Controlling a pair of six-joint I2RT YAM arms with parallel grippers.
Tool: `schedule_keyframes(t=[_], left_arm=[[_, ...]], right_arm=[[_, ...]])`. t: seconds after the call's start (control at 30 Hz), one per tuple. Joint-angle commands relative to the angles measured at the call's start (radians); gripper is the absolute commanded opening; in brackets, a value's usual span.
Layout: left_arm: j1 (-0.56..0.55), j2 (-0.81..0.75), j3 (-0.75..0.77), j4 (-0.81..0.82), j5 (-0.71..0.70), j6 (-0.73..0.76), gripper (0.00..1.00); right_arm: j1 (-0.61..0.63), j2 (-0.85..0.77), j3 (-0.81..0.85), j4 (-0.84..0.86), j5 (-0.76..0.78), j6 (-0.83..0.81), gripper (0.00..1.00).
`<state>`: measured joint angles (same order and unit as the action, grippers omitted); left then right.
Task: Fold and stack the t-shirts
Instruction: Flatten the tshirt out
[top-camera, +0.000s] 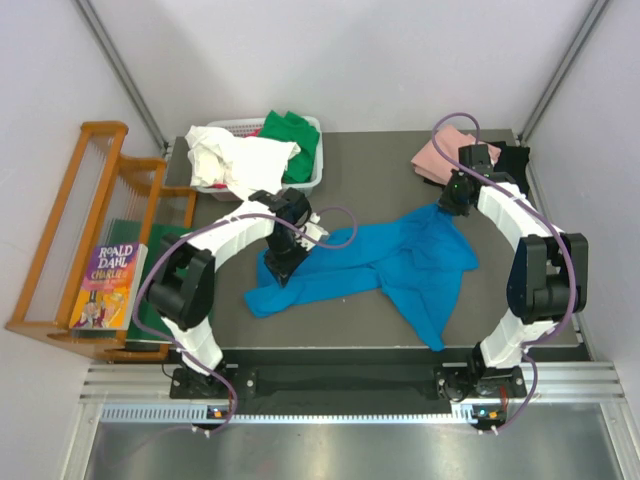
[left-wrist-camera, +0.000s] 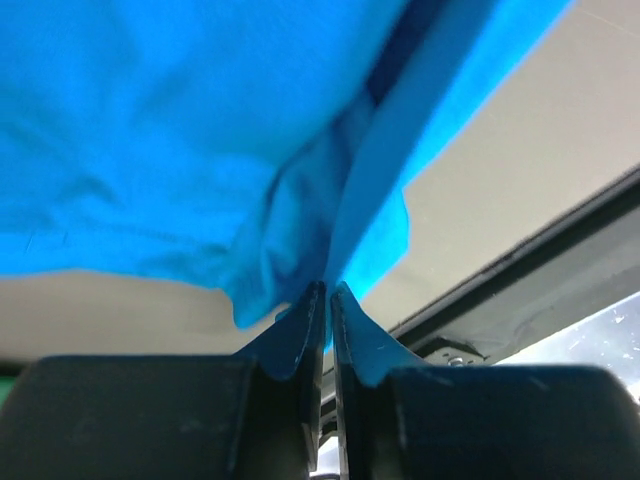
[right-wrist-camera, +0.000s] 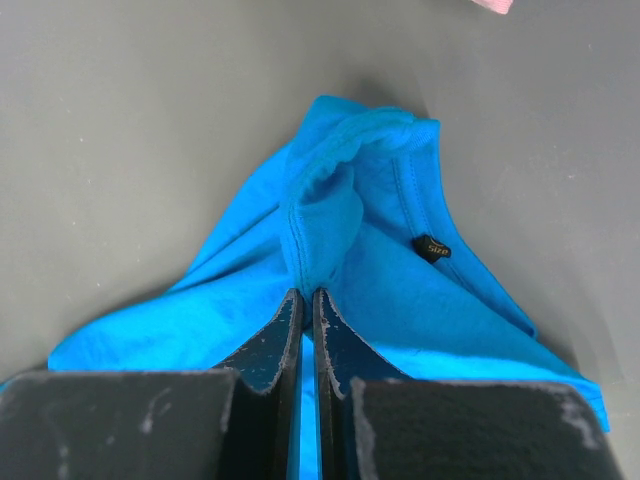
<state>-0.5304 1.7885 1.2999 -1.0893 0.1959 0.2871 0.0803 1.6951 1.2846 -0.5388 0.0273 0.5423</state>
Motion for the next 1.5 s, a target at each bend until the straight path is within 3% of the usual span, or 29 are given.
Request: schedule_keyframes(t=[0.0, 0.27, 0.43, 0.53, 0.73, 0.83, 1.27, 1.37, 1.4, 1.47], left_arm=[[-0.026, -0.122, 0.038, -0.078, -0.013, 0.009, 0.14], [-0.078, -0.239, 0.033, -0.168, -0.026, 0.011, 0.22], [-0.120, -0.261, -0.031, -0.133, -0.062, -0.005, 0.26], [-0.121, -0.242, -0.097, -0.032, -0.121, -0.020, 0.45], [-0.120, -0.143, -0.097, 0.106, -0.156, -0.055, 0.61], [-0.120, -0.114, -0.056, 0.138, -0.158, -0.063, 0.65], [-0.112, -0.043, -0.042, 0.216, -0.159, -0.075, 0.65], [-0.108, -0.025, -0.056, 0.224, -0.158, -0.066, 0.57], [-0.108, -0.018, -0.057, 0.223, -0.148, -0.062, 0.48], [-0.105, -0.001, -0.059, 0.218, -0.141, -0.059, 0.39]], right_arm=[[-0.008, -0.035, 0.024, 0.026, -0.007, -0.007, 0.00], [-0.010, -0.035, 0.030, 0.023, -0.001, -0.005, 0.00], [-0.010, -0.031, 0.036, 0.023, -0.009, -0.005, 0.00], [-0.011, -0.035, 0.027, 0.030, -0.013, -0.004, 0.00], [-0.010, -0.044, 0.019, 0.028, -0.013, -0.007, 0.00], [-0.010, -0.046, 0.019, 0.026, -0.015, -0.007, 0.00], [-0.008, -0.048, 0.019, 0.023, -0.015, -0.015, 0.00], [-0.010, -0.048, 0.022, 0.023, -0.018, -0.015, 0.00], [-0.008, -0.049, 0.021, 0.025, -0.017, -0.015, 0.00], [-0.010, -0.051, 0.021, 0.023, -0.015, -0.015, 0.00]])
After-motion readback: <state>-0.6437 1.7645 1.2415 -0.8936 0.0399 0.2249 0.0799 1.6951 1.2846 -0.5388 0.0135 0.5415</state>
